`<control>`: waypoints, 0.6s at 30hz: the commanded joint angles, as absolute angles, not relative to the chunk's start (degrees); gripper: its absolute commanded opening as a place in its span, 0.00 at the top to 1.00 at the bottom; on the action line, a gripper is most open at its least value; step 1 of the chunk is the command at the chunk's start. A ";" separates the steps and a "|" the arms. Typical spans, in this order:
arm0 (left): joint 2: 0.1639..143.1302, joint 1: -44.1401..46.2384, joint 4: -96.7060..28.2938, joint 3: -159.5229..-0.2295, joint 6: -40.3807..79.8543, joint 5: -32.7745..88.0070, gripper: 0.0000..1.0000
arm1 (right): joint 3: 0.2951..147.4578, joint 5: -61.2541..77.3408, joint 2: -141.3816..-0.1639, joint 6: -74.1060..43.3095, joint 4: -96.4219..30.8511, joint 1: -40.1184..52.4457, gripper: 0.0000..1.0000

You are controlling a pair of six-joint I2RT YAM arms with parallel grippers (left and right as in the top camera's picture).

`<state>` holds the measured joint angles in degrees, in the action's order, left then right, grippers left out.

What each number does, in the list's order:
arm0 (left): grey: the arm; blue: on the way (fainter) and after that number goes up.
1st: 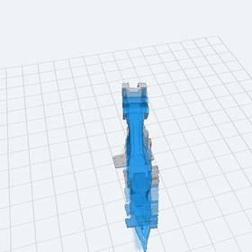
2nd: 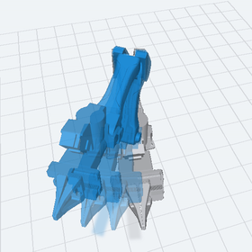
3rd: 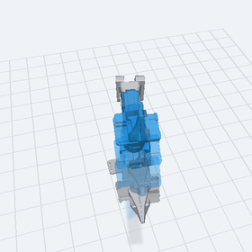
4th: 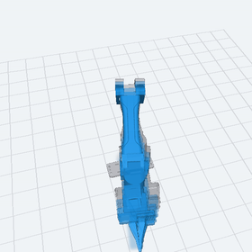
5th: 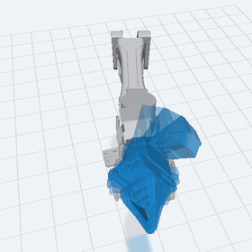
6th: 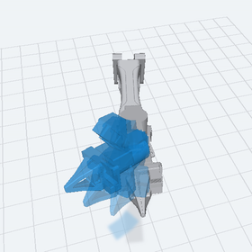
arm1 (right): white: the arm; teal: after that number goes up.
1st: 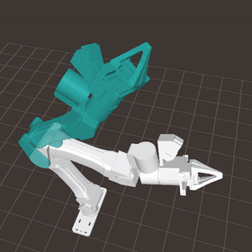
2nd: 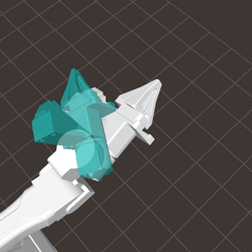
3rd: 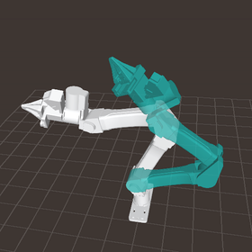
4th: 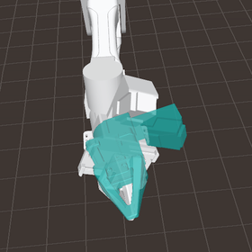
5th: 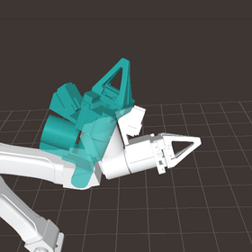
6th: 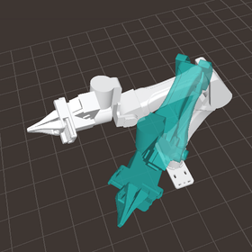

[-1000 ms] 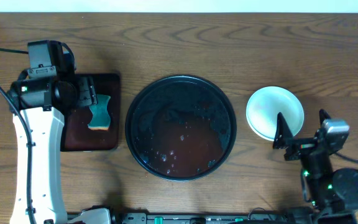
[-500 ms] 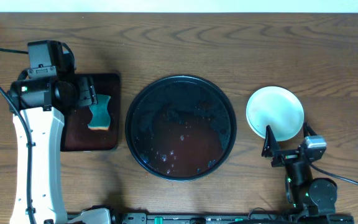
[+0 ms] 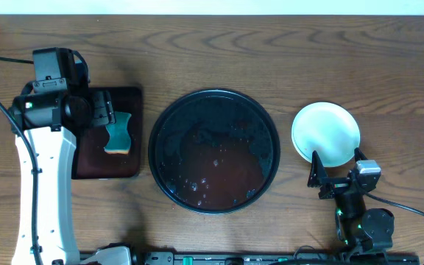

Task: Clean dirty plates on tray and stack at the side

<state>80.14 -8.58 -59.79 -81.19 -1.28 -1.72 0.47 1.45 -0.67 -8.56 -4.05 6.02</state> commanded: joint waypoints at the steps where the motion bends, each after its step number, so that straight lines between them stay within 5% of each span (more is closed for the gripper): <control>1: 80.16 -8.82 -59.94 -81.97 -0.78 -2.15 0.25 | 0.30 0.91 -0.32 -9.34 -4.25 6.04 0.01; 18: 76.51 -8.82 -60.20 -80.86 -0.84 -2.44 0.25 | 0.30 0.91 -0.32 -9.37 -4.25 6.04 0.01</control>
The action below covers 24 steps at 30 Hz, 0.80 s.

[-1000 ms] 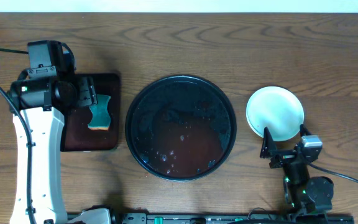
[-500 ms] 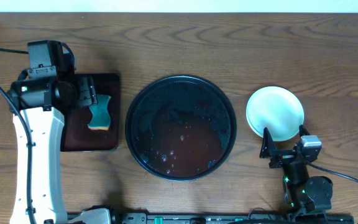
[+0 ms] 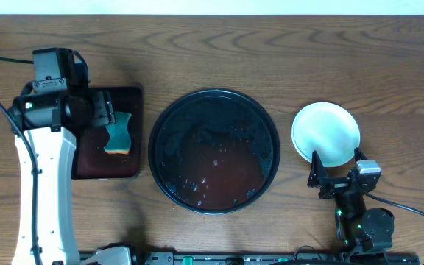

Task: Clean dirty plates on tray and stack at the side

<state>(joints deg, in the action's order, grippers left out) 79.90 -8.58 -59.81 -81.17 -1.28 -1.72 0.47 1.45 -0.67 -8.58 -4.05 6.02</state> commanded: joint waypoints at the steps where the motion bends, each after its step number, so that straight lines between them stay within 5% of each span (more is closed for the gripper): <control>1: 75.20 -8.82 -60.14 -80.51 -0.82 -2.42 0.25 | 0.30 0.91 -0.32 -9.34 -4.25 6.04 0.01; 24: 13.65 -3.40 -12.58 -22.74 -0.80 0.93 0.25 | 0.30 0.91 -0.32 -9.37 -4.25 6.04 0.01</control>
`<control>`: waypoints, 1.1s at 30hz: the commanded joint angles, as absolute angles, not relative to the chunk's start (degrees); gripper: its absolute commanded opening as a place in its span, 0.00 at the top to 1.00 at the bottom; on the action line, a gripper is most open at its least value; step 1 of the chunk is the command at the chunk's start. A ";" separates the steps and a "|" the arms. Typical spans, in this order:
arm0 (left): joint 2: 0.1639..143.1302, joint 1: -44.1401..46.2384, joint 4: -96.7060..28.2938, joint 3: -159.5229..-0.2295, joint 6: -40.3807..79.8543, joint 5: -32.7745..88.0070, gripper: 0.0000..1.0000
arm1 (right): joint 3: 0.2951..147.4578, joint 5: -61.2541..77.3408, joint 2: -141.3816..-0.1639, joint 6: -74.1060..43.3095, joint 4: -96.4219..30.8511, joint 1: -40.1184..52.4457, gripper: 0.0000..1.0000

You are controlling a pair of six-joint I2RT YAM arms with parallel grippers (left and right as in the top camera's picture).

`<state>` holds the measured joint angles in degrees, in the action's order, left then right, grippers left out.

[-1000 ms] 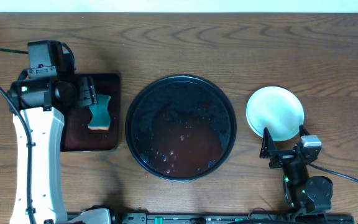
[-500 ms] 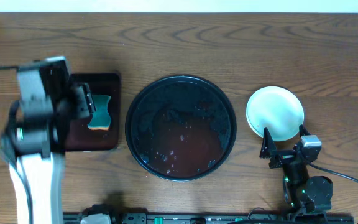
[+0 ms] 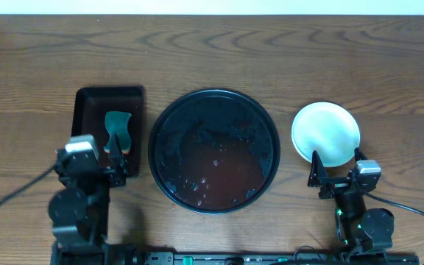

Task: Clean dirty plates on tray and stack at the side

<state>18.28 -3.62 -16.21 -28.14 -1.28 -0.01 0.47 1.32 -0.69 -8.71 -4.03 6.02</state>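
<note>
The round black tray (image 3: 213, 103) in the middle of the overhead view holds reddish, speckled water, and no plate shows in it. A white plate (image 3: 326, 131) lies on the table to its right. A teal sponge (image 3: 116, 124) rests in a small dark rectangular tray (image 3: 87, 99) at the left. My left gripper (image 3: 116, 158) sits low at the near end of that small tray, open and holding nothing, its fingers covering the sponge's near end. My right gripper (image 3: 335, 171) is open just in front of the white plate, with nothing in it.
Dark wooden table (image 3: 212, 51) all around. Both arm bases sit at the front edge, with cables trailing off to the left and right.
My left arm has gone from reaching over the far end of the small tray to a folded pose at the table's front left. The sponge, plate and right arm are unchanged.
At both earlier moments my left arm stretched along the left side with its gripper over the small tray beside the sponge, unmoving. Now it is drawn back to the front edge. The sponge stays in its tray, the plate to the right.
</note>
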 commanded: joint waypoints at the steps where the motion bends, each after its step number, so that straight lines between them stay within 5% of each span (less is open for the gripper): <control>1: 12.27 -3.40 -11.20 -21.06 -0.80 1.10 0.25 | 0.30 0.91 -0.32 -9.37 -4.25 6.04 0.01; 17: 0.05 -3.44 2.72 -3.46 -3.03 1.06 0.25 | 0.30 0.91 -0.32 -9.37 -4.25 6.04 0.01; 33: 0.08 -3.46 -3.01 -0.21 -7.94 1.04 0.25 | 0.30 0.91 -0.32 -9.37 -4.25 6.04 0.01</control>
